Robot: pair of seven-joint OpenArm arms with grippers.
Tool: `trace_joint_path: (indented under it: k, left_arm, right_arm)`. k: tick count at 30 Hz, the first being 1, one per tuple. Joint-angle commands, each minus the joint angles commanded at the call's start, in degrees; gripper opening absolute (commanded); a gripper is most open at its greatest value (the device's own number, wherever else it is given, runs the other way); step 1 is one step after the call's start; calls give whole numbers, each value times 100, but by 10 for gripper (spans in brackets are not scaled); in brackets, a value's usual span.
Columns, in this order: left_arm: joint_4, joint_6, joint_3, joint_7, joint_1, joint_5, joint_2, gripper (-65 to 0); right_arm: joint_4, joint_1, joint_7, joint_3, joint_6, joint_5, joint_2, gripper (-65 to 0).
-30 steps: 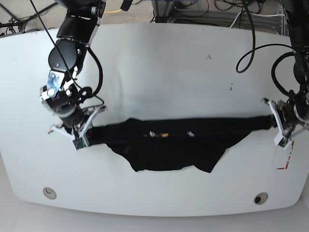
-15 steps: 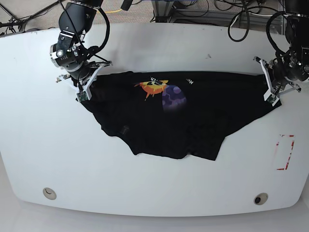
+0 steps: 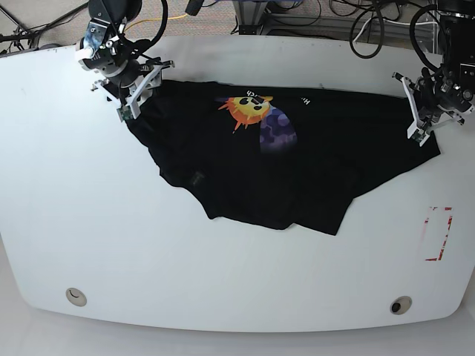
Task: Fold the T-shirt properly
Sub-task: 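Lay the stretched shirt flat and release both grippers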
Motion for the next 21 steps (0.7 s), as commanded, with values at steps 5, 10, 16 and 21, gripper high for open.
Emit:
trace_joint_path:
  k: [5, 10, 16, 21]
  left_arm:
    - [0, 0, 26, 9, 9, -44, 26, -646]
    - [9, -79, 35, 26, 202, -44, 26, -631]
    - [18, -967, -26, 26, 360, 0, 18, -340]
    - [53, -1002, -484, 26, 475, -44, 26, -237]
  right_arm:
    - [466, -237, 0, 0, 9, 589, 9, -317]
    - [457, -396, 0, -18, 9, 1108, 281, -317]
    - [448, -334, 0, -18, 0, 1556, 501, -317]
    - [448, -299, 0, 26, 0, 1679, 554, -312]
